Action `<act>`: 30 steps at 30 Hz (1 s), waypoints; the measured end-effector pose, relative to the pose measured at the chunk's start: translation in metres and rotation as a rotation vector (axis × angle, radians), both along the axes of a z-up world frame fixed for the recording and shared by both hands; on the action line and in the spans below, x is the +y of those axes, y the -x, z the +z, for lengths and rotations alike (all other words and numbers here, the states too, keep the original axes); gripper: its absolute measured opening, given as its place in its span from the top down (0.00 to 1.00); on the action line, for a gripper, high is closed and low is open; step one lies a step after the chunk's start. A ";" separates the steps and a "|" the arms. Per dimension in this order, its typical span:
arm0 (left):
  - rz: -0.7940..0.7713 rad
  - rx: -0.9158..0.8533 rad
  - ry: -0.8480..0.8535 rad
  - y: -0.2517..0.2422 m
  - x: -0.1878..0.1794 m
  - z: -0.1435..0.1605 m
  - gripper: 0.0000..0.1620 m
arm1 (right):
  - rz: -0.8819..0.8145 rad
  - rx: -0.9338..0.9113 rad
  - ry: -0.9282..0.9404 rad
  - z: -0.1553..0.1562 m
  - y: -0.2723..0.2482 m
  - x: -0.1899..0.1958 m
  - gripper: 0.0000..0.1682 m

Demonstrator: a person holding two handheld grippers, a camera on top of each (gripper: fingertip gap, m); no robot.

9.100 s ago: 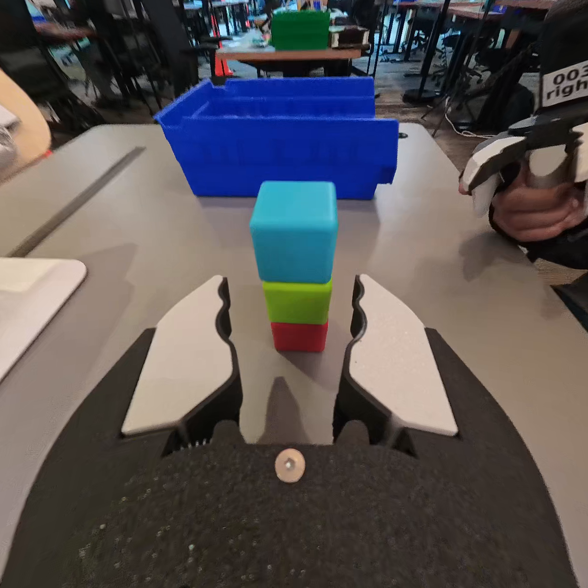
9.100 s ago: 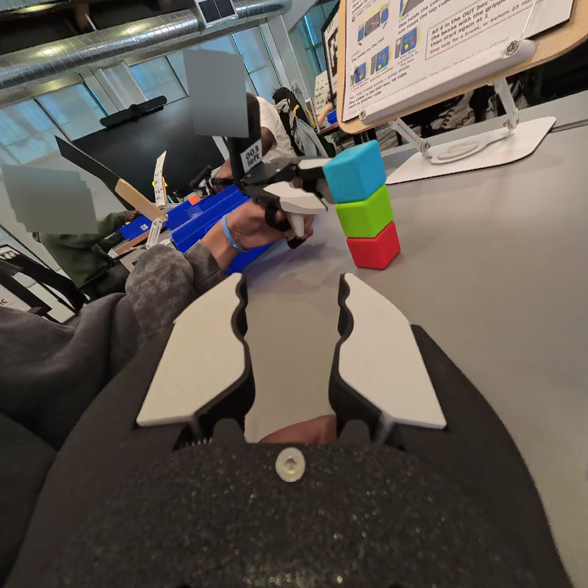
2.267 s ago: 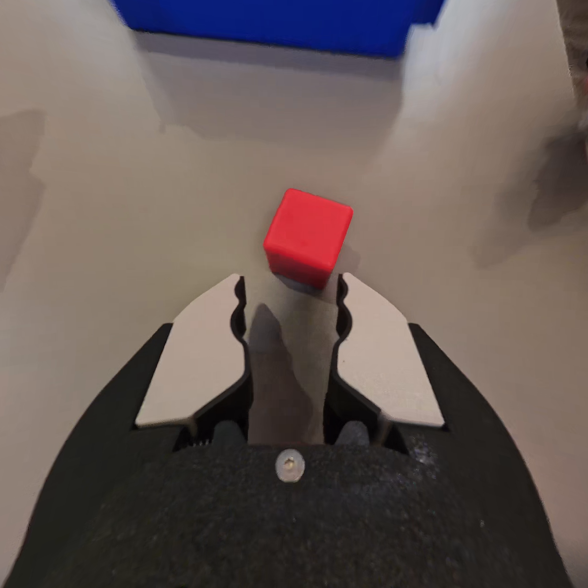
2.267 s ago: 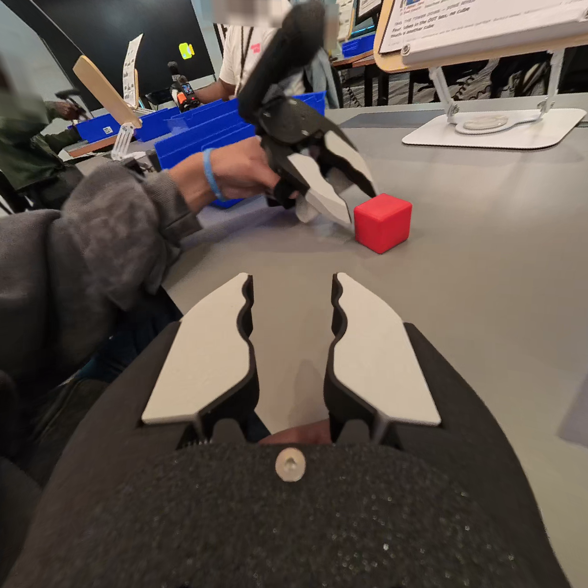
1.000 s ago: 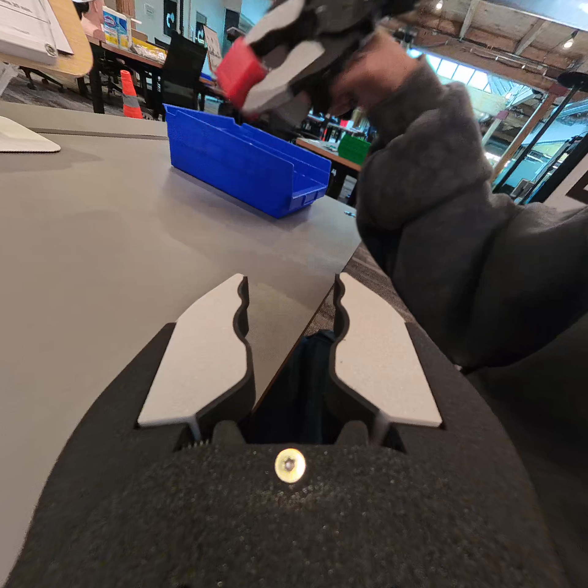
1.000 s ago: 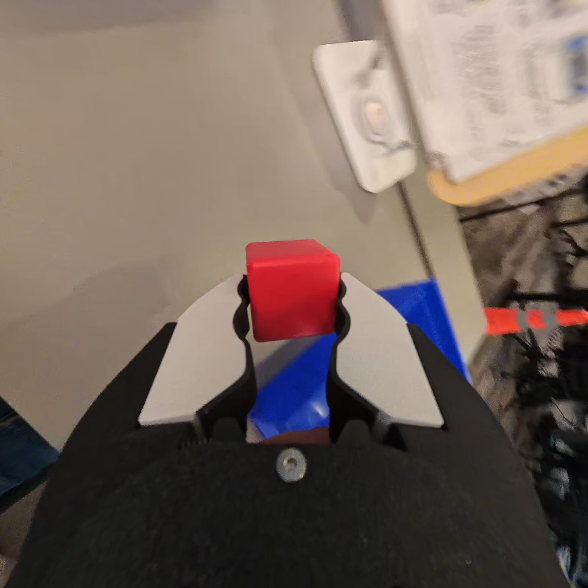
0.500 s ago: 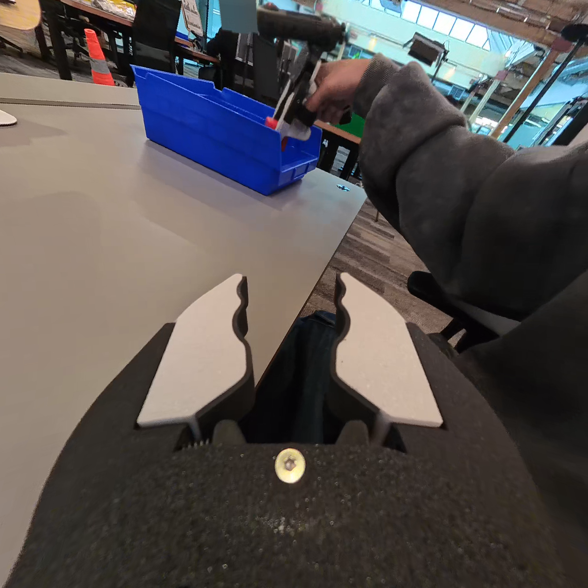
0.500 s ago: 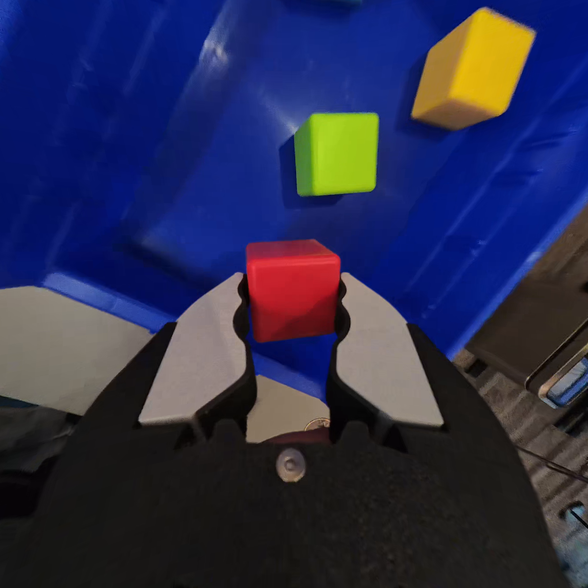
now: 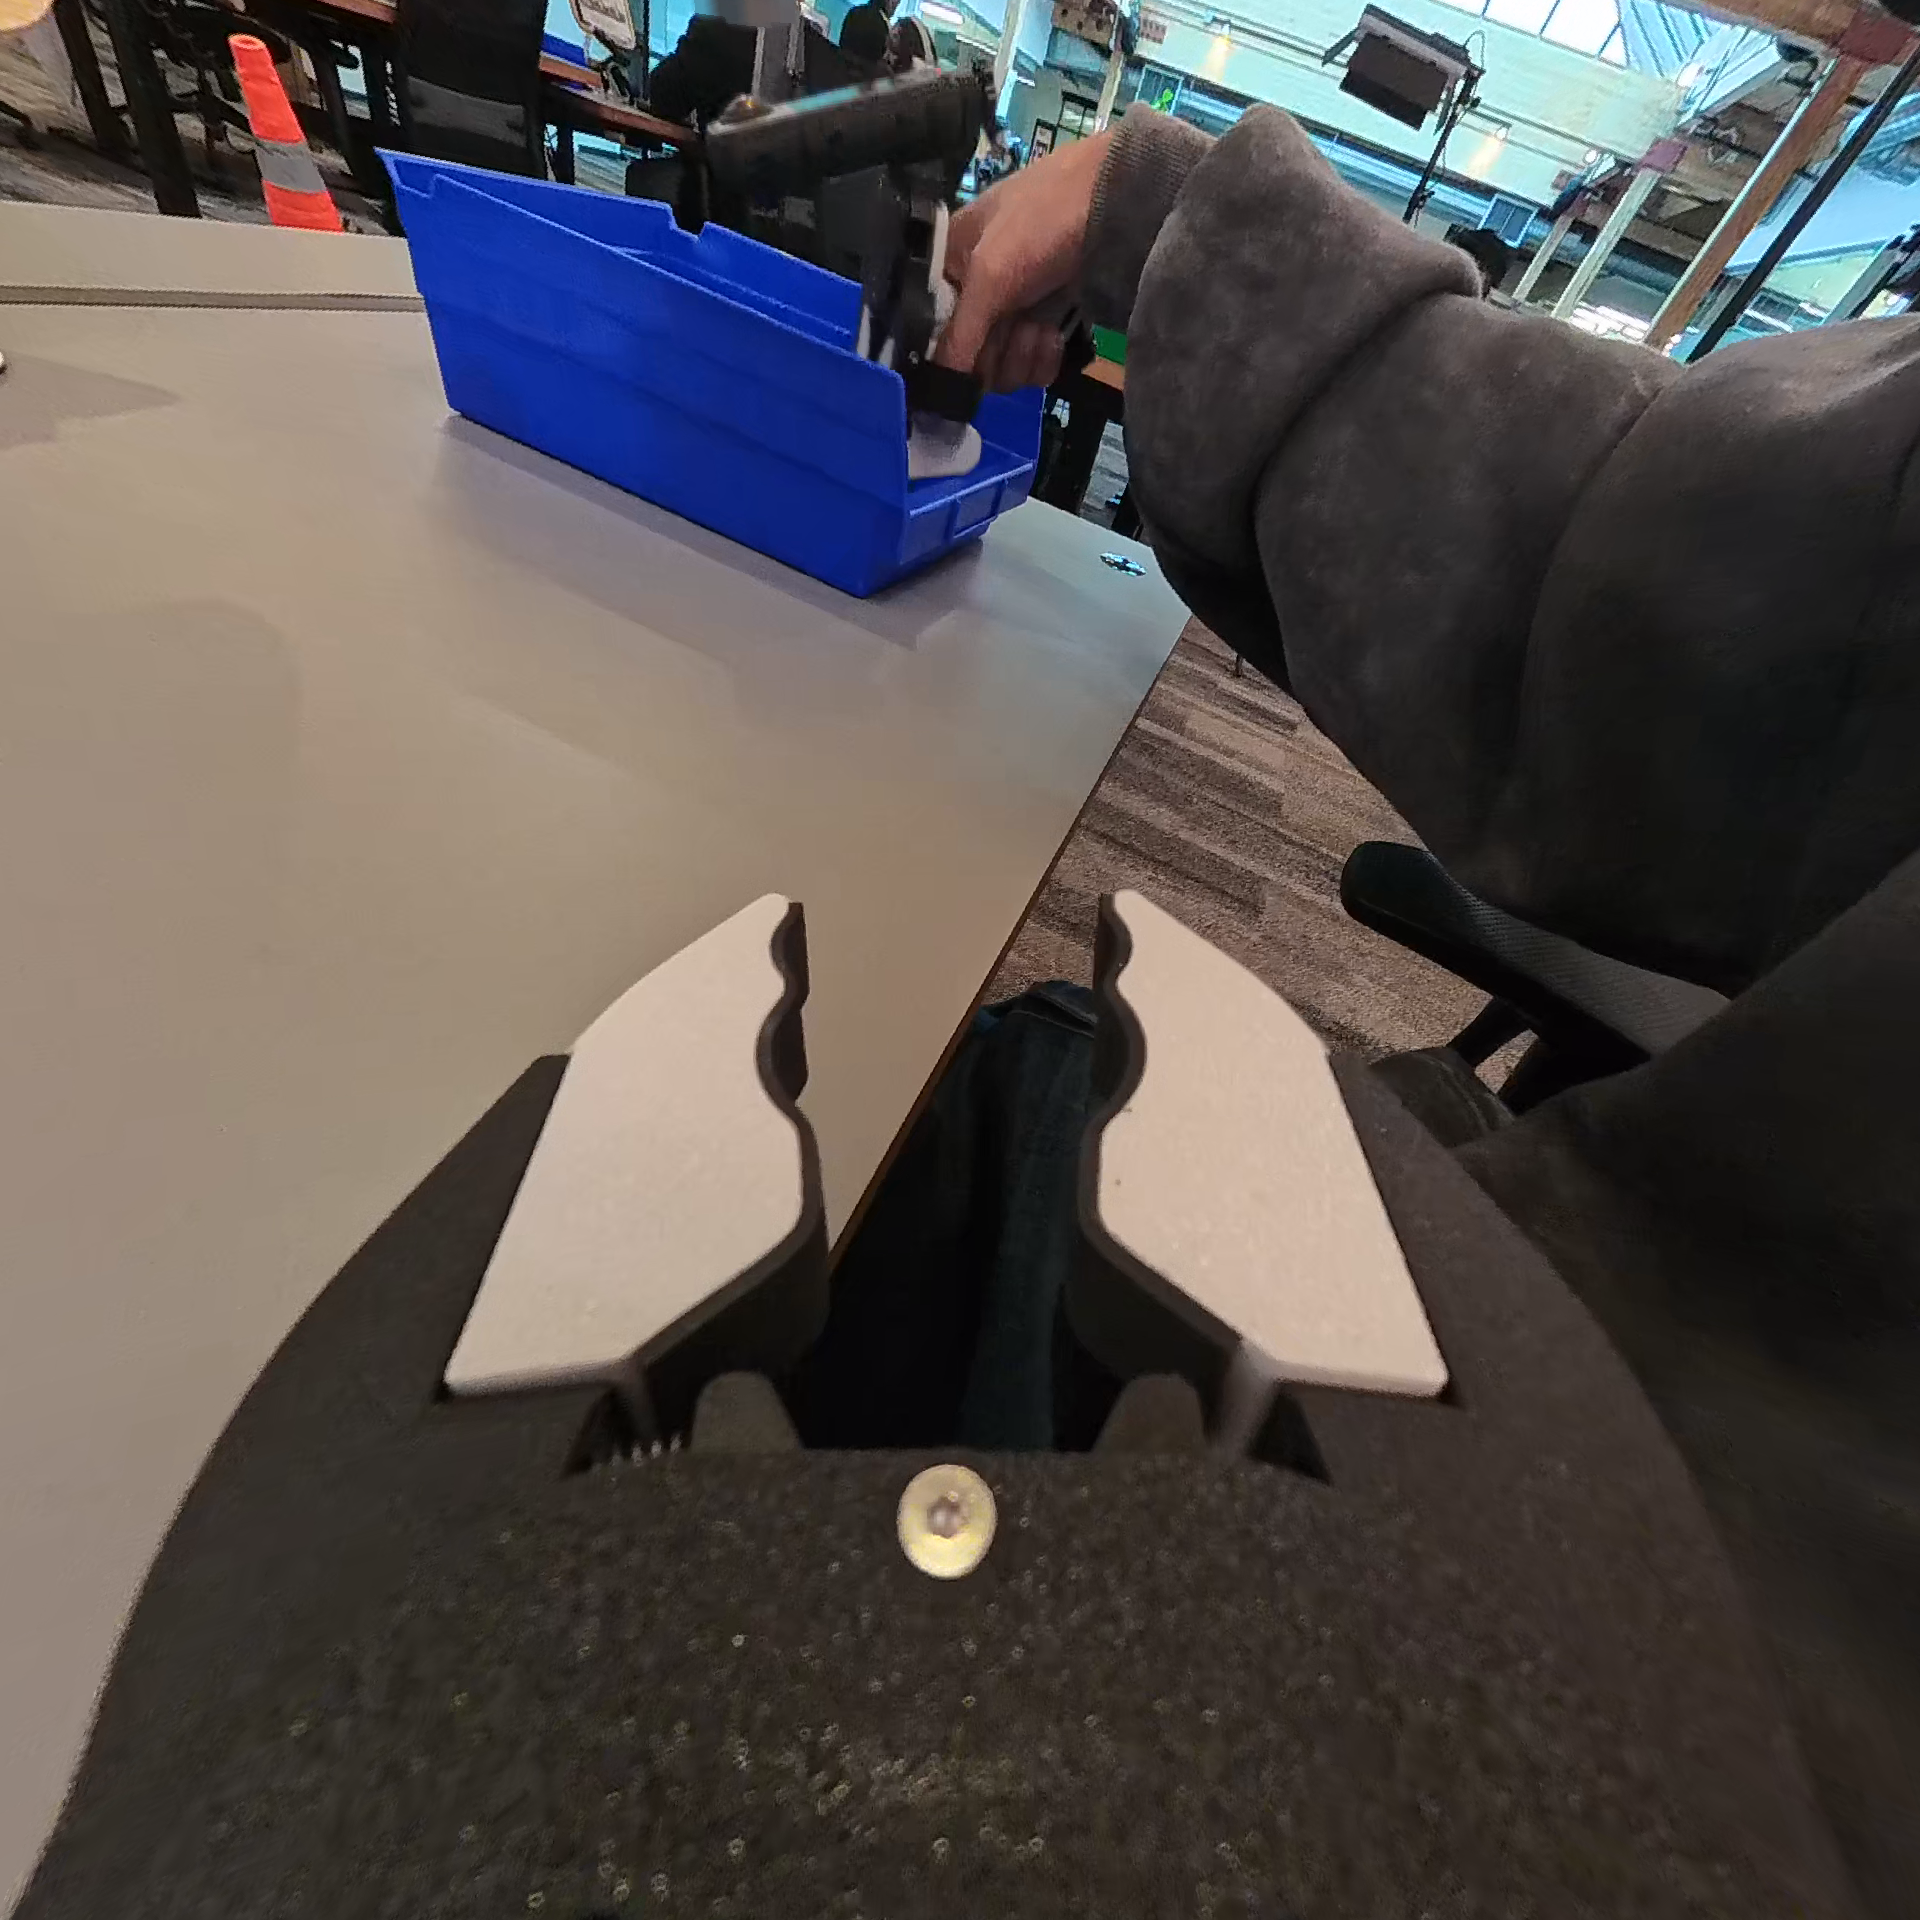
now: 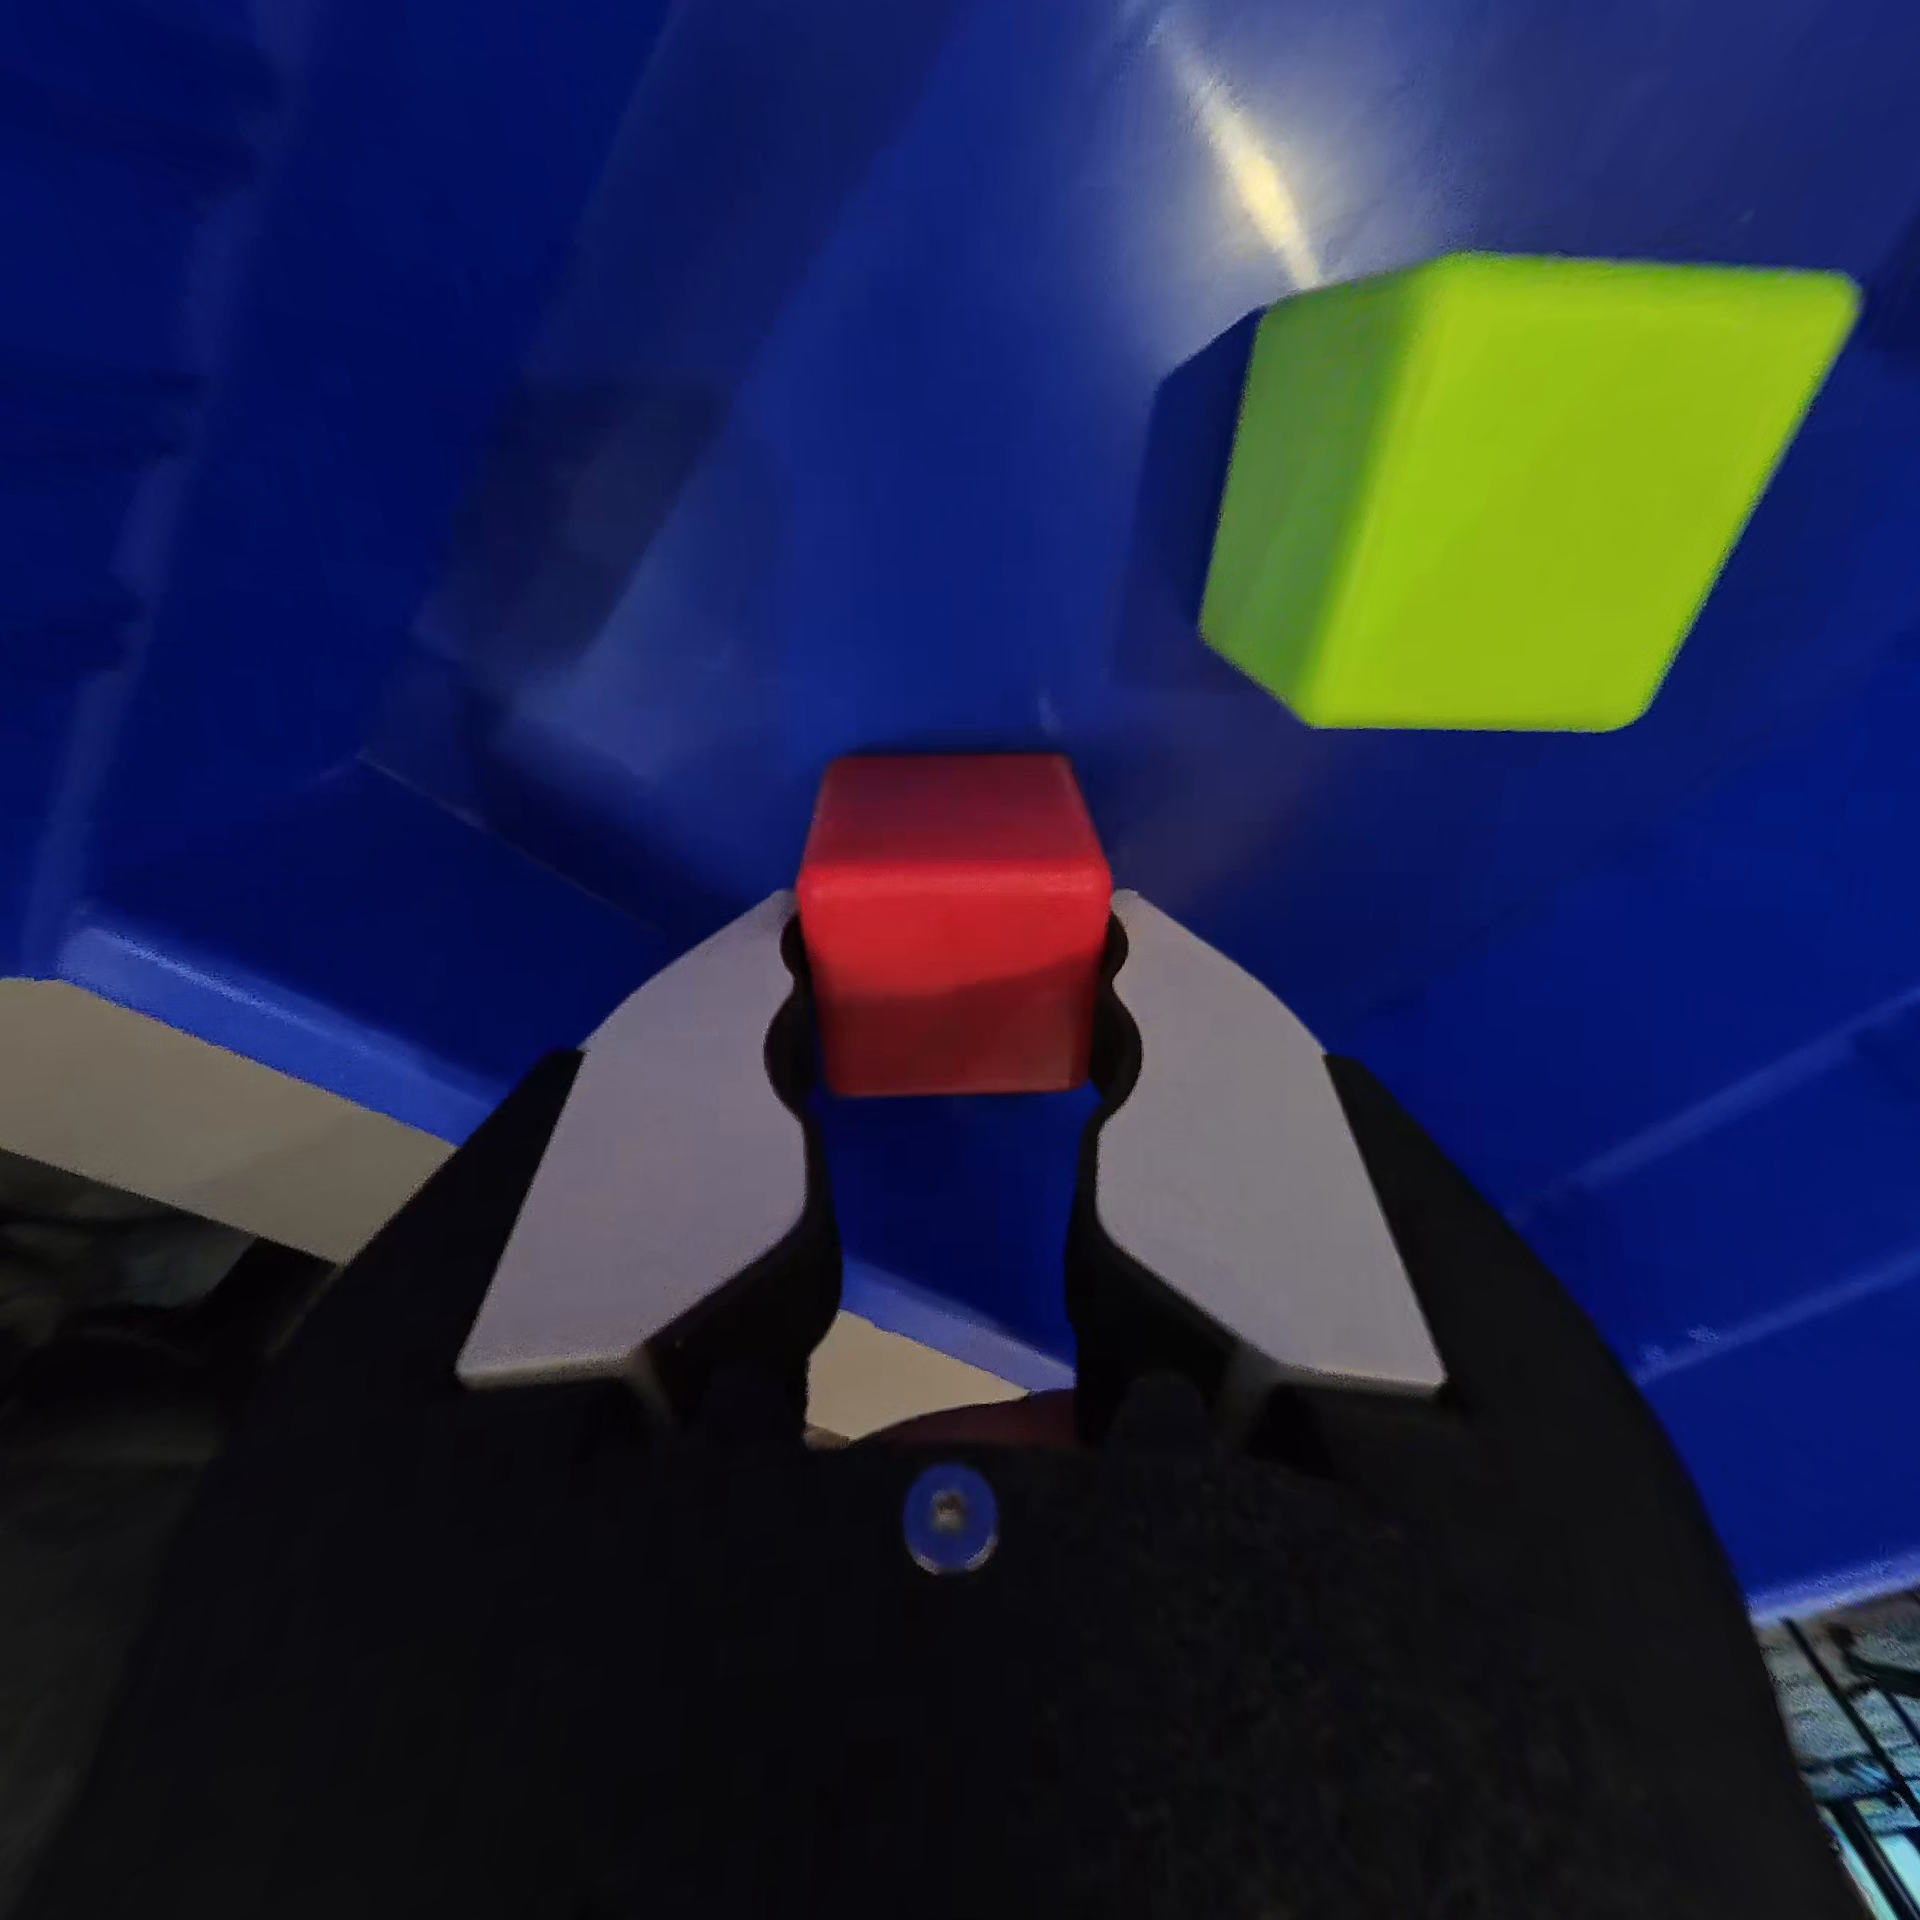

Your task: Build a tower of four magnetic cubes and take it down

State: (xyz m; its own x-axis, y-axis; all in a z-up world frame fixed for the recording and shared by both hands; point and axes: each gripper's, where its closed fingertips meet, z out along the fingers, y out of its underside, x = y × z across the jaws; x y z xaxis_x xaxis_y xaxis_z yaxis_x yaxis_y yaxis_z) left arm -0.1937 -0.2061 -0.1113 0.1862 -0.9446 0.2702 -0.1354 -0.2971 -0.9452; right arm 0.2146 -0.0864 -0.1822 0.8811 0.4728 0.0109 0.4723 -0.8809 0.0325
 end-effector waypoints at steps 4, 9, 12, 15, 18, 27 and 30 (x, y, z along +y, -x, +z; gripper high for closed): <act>-0.006 -0.031 0.024 0.001 0.000 0.004 0.68 | -0.030 -0.020 -0.066 0.014 -0.006 0.002 0.62; 0.032 -0.006 -0.016 0.005 0.005 0.003 0.68 | -0.051 -0.068 -0.598 0.093 0.026 0.004 0.65; 0.088 0.020 -0.074 0.008 0.012 0.004 0.67 | 0.058 0.274 -0.976 0.120 0.140 -0.020 0.67; 0.164 0.008 -0.113 0.016 0.022 0.010 0.67 | 0.057 0.759 -1.094 0.099 0.256 -0.072 0.69; 0.216 -0.023 -0.096 0.024 0.031 0.014 0.67 | 0.039 0.909 -1.005 0.049 0.324 -0.109 0.68; 0.225 -0.132 0.102 0.030 0.043 0.013 0.66 | 0.212 0.702 -1.052 0.037 0.342 -0.109 0.70; 0.262 -0.127 0.105 0.028 0.051 0.011 0.66 | 0.133 0.669 -1.186 0.061 0.315 -0.105 0.71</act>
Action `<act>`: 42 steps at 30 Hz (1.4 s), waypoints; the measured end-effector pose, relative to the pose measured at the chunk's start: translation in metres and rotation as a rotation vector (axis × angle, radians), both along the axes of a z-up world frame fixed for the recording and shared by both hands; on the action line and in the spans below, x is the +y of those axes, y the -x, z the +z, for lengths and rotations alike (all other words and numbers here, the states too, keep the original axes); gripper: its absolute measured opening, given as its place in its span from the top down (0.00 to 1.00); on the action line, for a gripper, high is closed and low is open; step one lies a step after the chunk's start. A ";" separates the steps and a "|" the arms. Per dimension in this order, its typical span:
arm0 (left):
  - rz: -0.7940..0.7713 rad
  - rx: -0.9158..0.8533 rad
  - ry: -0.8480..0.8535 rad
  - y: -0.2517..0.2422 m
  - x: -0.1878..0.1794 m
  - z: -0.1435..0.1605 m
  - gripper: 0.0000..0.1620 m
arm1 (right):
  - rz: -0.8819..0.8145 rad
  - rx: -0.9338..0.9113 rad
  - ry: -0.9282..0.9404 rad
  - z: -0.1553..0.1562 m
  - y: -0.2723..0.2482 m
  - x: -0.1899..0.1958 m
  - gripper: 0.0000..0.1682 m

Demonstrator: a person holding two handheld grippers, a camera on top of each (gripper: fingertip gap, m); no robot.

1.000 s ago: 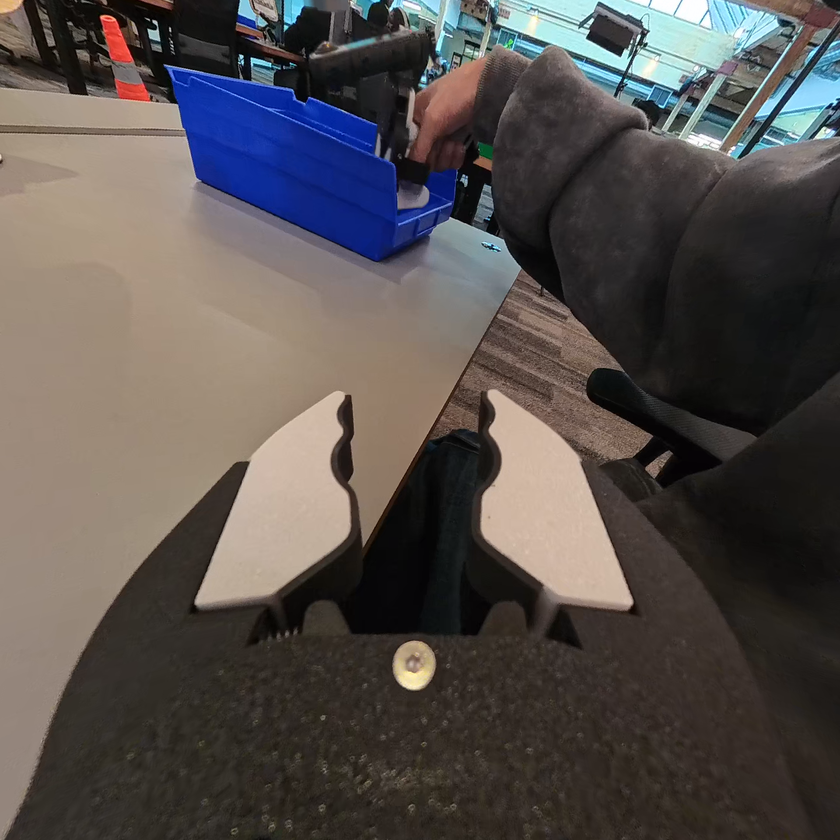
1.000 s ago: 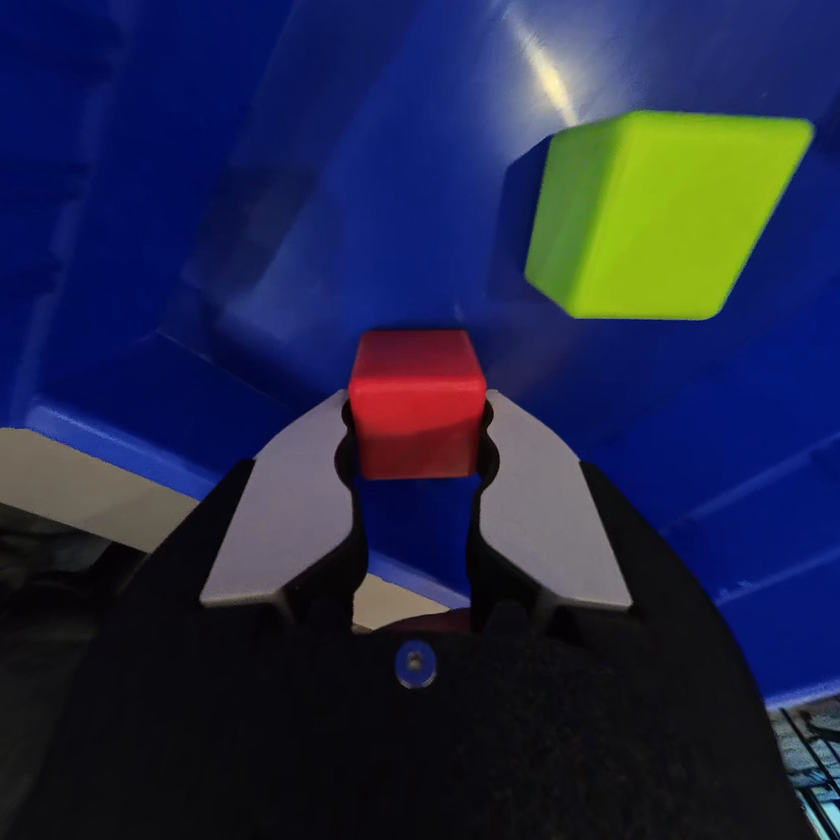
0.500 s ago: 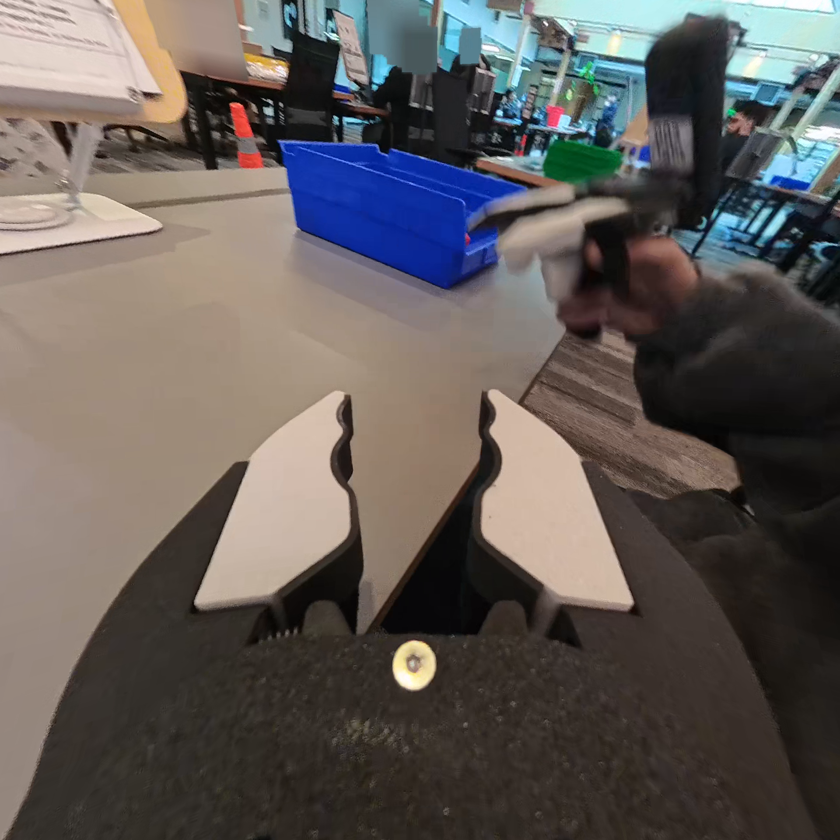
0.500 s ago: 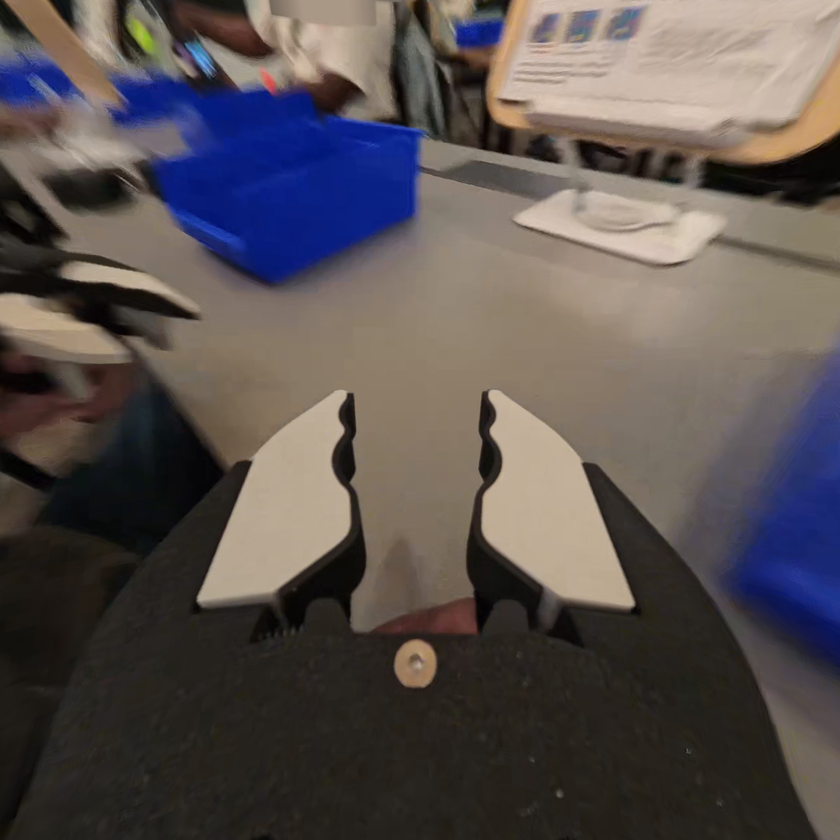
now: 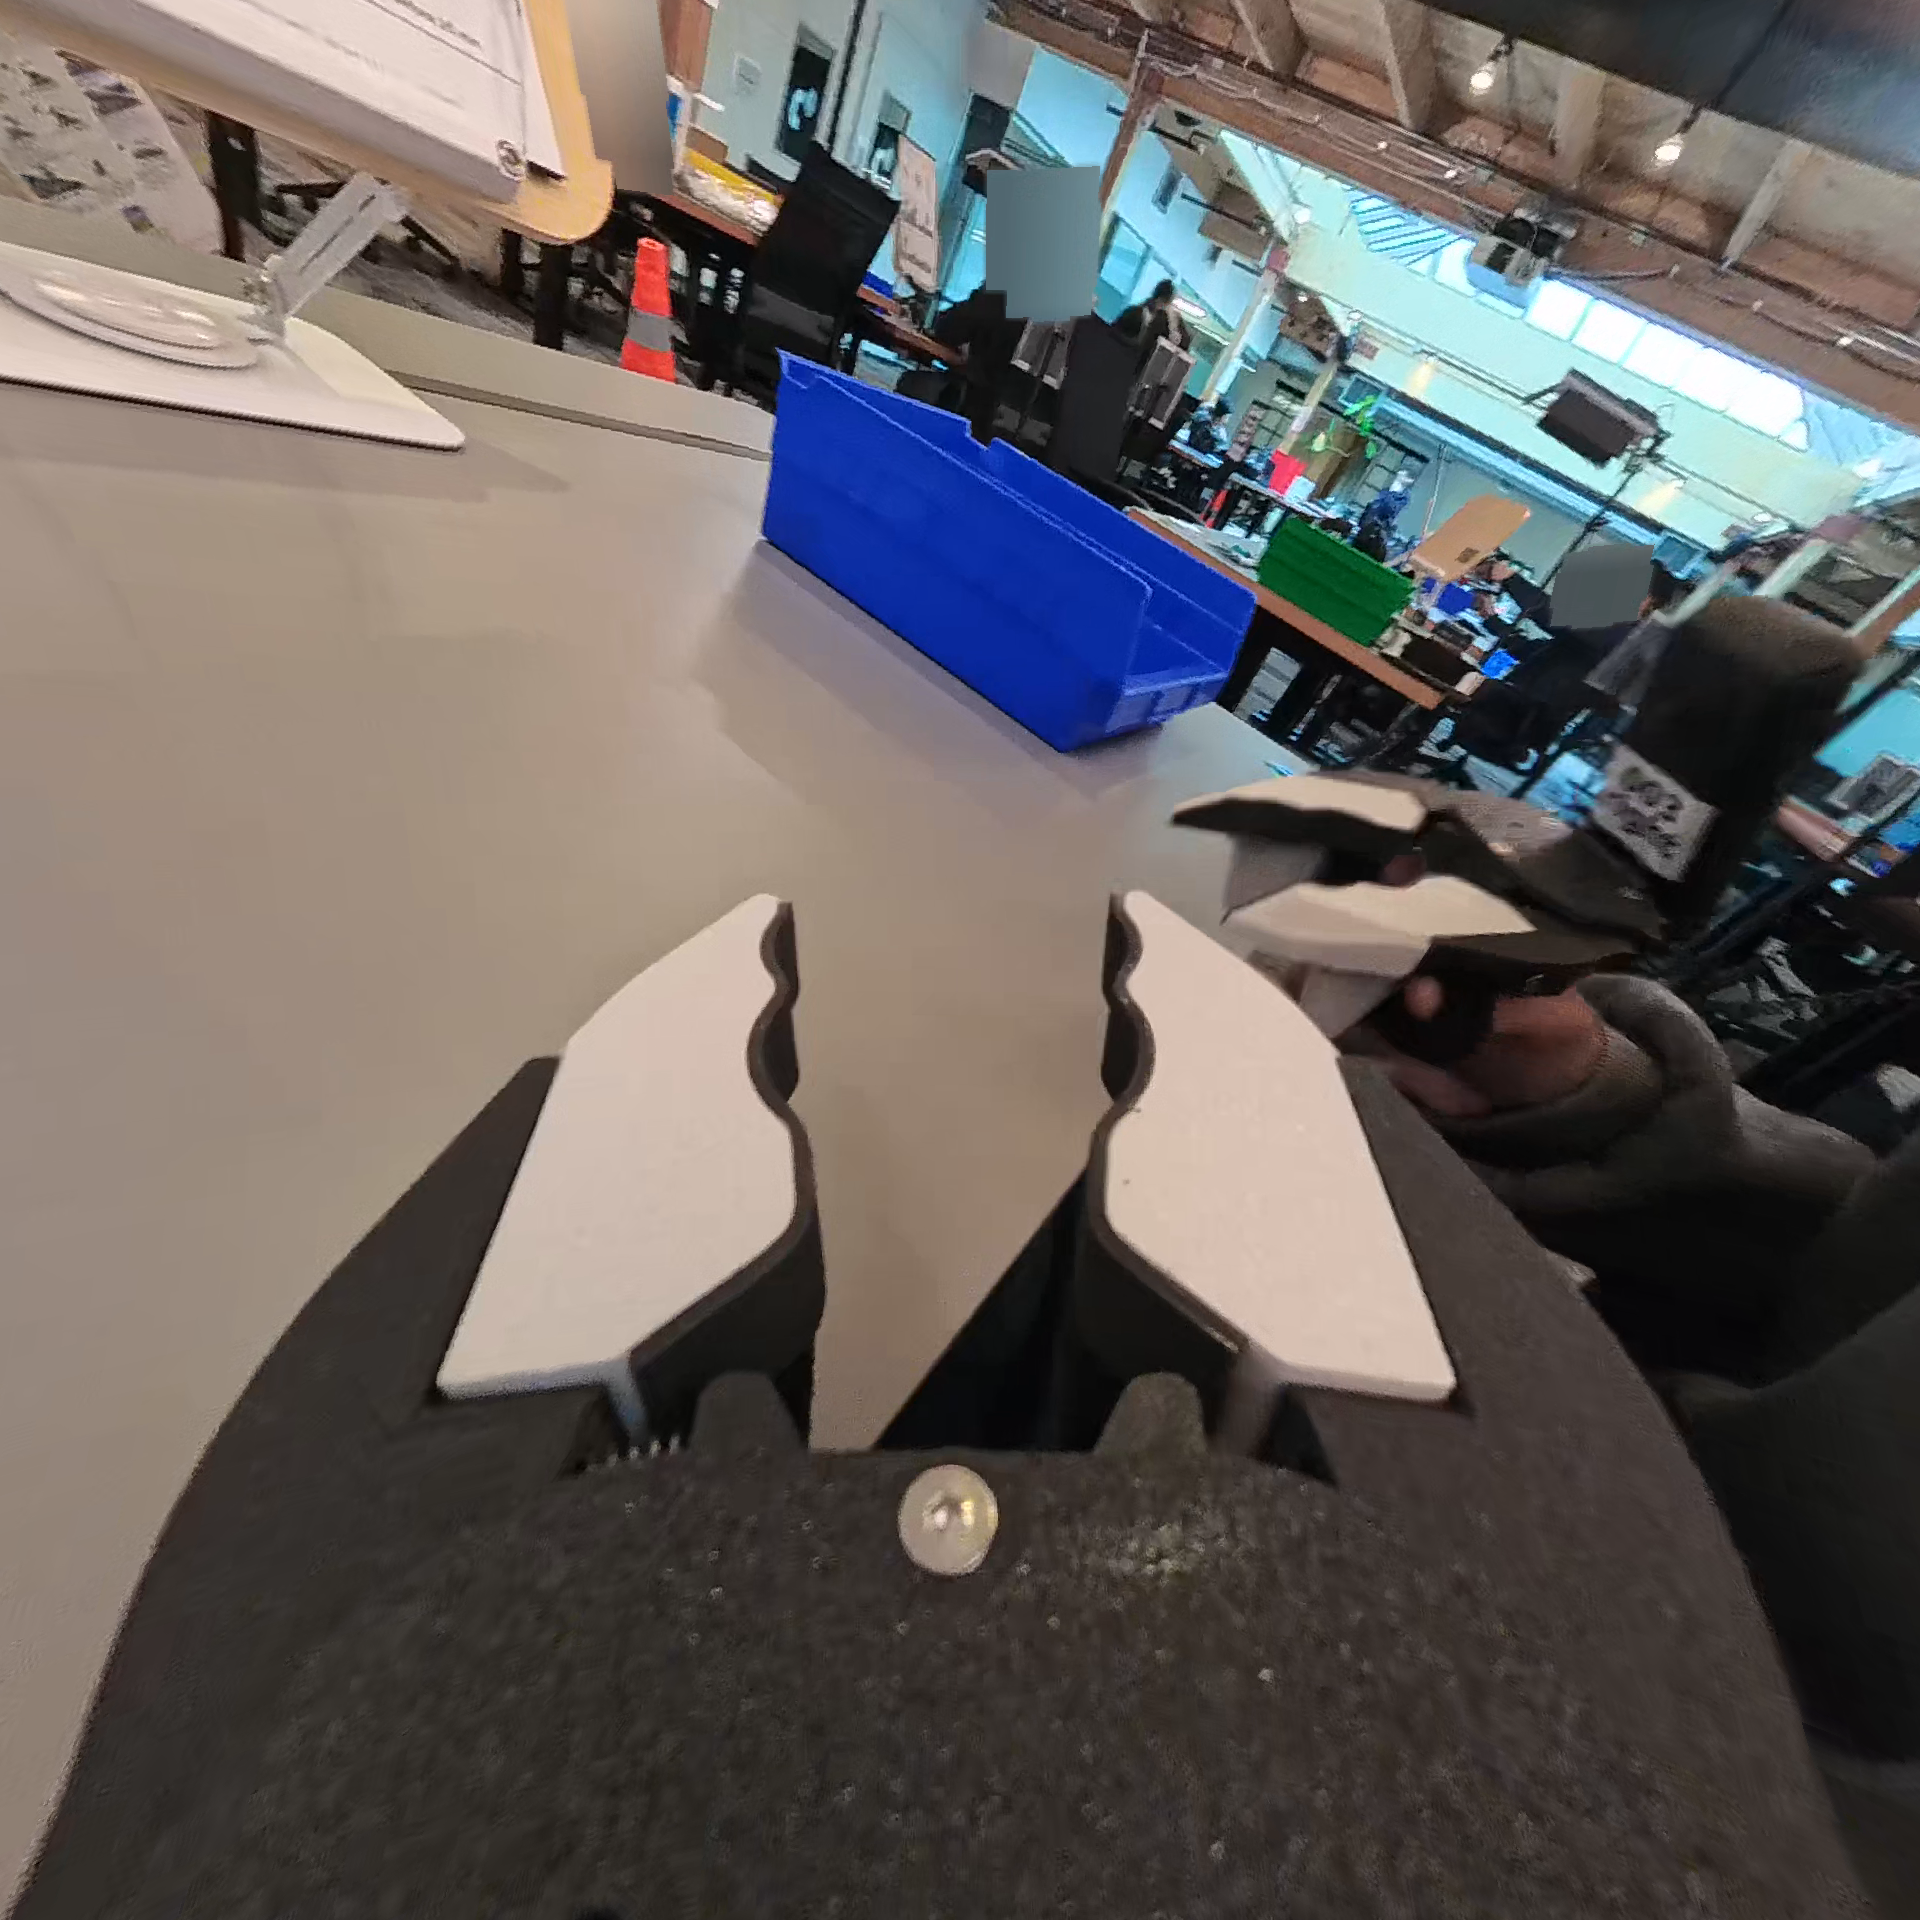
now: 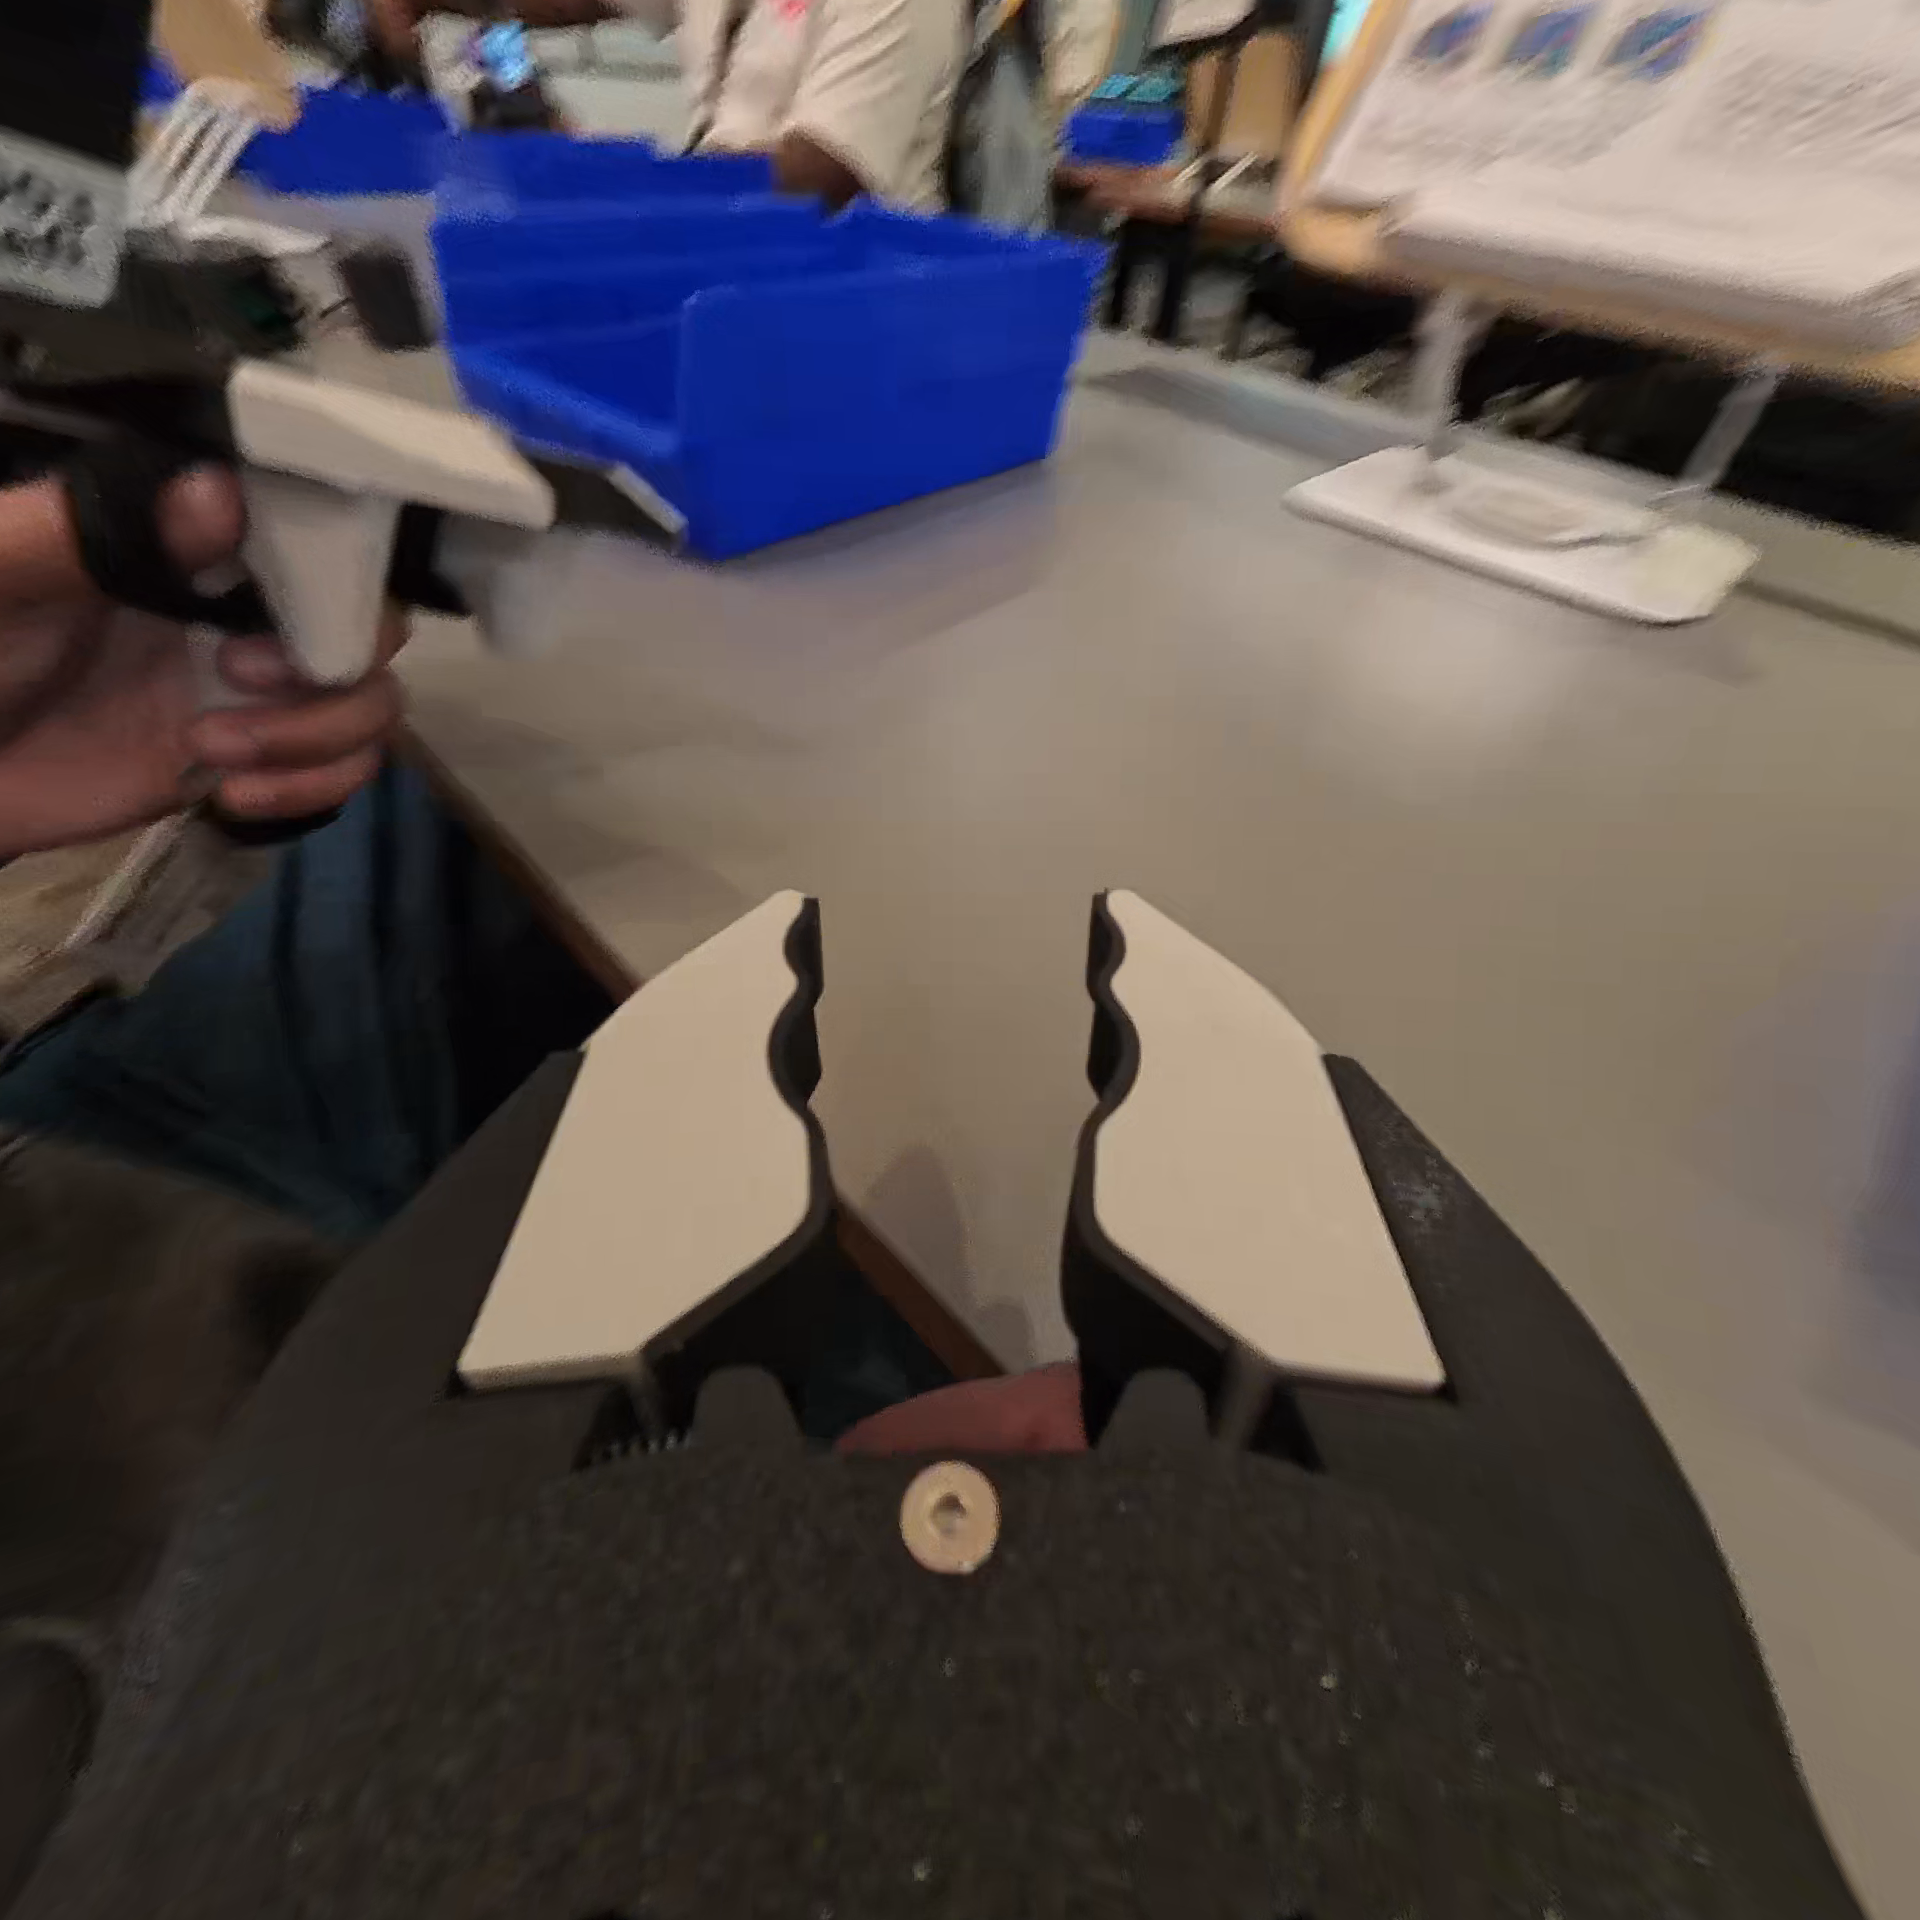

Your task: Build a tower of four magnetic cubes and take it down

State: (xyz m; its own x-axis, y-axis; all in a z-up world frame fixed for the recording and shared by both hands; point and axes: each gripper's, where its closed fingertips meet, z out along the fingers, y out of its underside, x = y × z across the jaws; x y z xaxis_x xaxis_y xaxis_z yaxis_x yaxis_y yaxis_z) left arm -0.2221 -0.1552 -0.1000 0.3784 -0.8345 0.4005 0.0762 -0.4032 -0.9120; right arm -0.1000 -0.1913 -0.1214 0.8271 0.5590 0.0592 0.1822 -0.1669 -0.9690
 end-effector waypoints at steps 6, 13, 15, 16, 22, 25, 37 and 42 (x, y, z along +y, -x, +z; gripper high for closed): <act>-0.032 0.040 0.005 -0.087 0.016 0.016 0.63 | -0.527 0.254 -0.184 0.050 -0.156 -0.002 0.72; -0.087 0.285 -0.089 -0.275 0.031 -0.008 0.53 | -0.899 0.280 -0.214 0.045 -0.249 -0.028 0.73; -0.046 0.282 -0.085 -0.313 0.038 -0.009 0.53 | -0.906 0.209 -0.231 0.047 -0.244 -0.028 0.74; -0.017 0.296 -0.090 -0.328 0.044 -0.011 0.52 | -0.912 0.169 -0.233 0.047 -0.242 -0.028 0.74; 0.103 0.385 0.048 -0.359 0.078 -0.041 0.58 | -0.959 0.057 -0.188 0.036 -0.246 -0.023 0.74; 0.135 0.376 0.065 -0.346 0.092 -0.039 0.78 | -0.986 0.095 -0.145 0.029 -0.254 -0.024 0.74; 0.235 0.347 0.146 -0.284 0.092 -0.036 0.92 | -1.158 0.061 0.017 -0.003 -0.288 0.008 0.73; 0.215 0.350 0.124 -0.261 0.071 -0.035 0.92 | -1.157 0.086 -0.038 0.007 -0.284 0.003 0.83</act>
